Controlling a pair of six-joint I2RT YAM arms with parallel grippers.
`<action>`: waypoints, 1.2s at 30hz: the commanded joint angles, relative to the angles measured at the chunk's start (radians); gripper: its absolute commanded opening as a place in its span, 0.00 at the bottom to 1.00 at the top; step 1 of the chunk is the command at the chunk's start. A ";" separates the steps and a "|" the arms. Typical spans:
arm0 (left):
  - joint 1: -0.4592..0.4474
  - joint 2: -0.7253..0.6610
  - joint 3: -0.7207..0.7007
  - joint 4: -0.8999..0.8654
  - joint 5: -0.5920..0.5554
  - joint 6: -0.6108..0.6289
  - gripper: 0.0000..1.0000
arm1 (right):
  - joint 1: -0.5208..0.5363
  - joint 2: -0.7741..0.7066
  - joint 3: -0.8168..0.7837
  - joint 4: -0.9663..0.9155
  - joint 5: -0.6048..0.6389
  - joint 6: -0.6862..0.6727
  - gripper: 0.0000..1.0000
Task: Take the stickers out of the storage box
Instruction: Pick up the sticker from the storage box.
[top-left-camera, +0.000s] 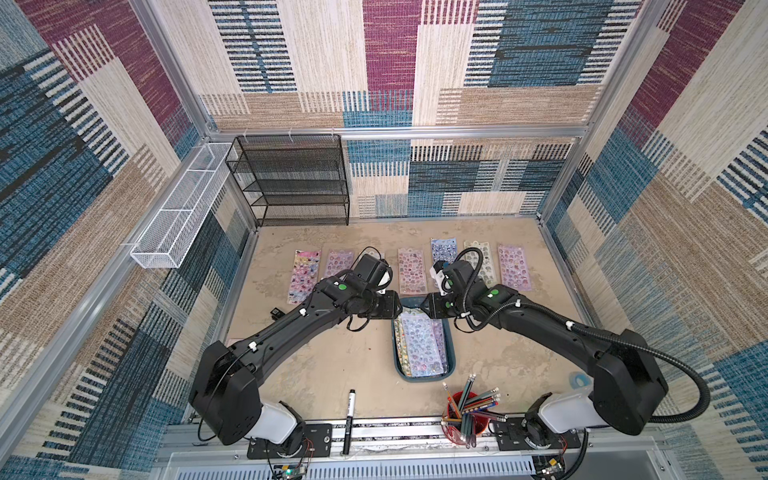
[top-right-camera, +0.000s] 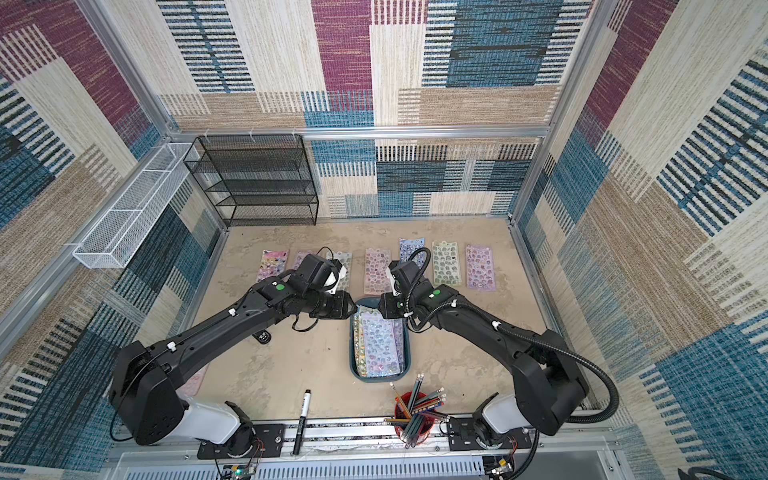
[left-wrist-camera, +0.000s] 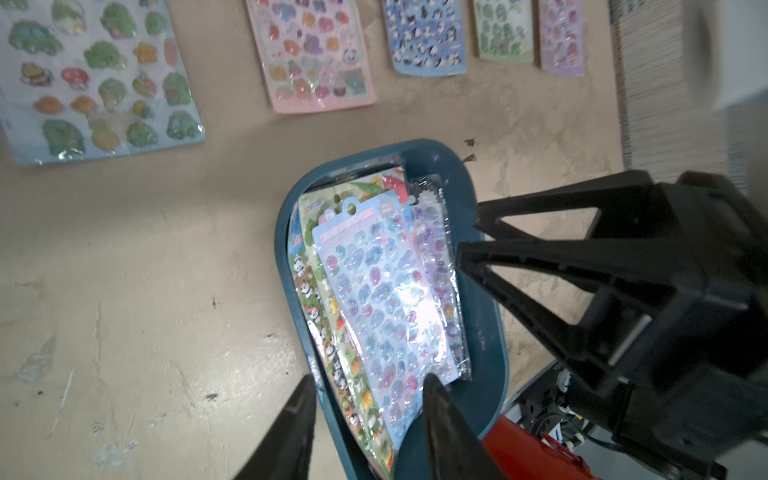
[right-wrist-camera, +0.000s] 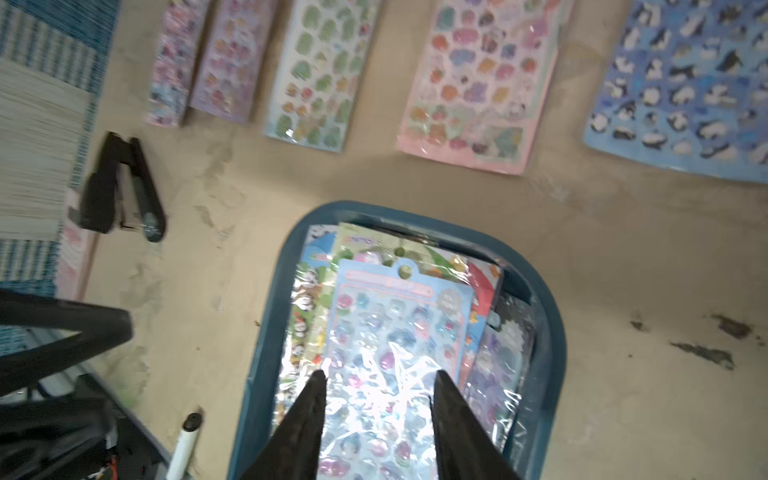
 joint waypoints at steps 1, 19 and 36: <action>-0.002 0.018 -0.031 -0.044 -0.004 -0.009 0.45 | 0.040 0.045 -0.007 -0.071 0.071 -0.015 0.48; -0.023 0.176 -0.057 0.080 0.063 -0.058 0.32 | 0.118 0.182 -0.129 0.255 -0.239 0.100 0.43; -0.028 0.176 -0.066 0.072 0.041 -0.070 0.00 | 0.116 0.136 -0.060 0.091 -0.033 0.060 0.45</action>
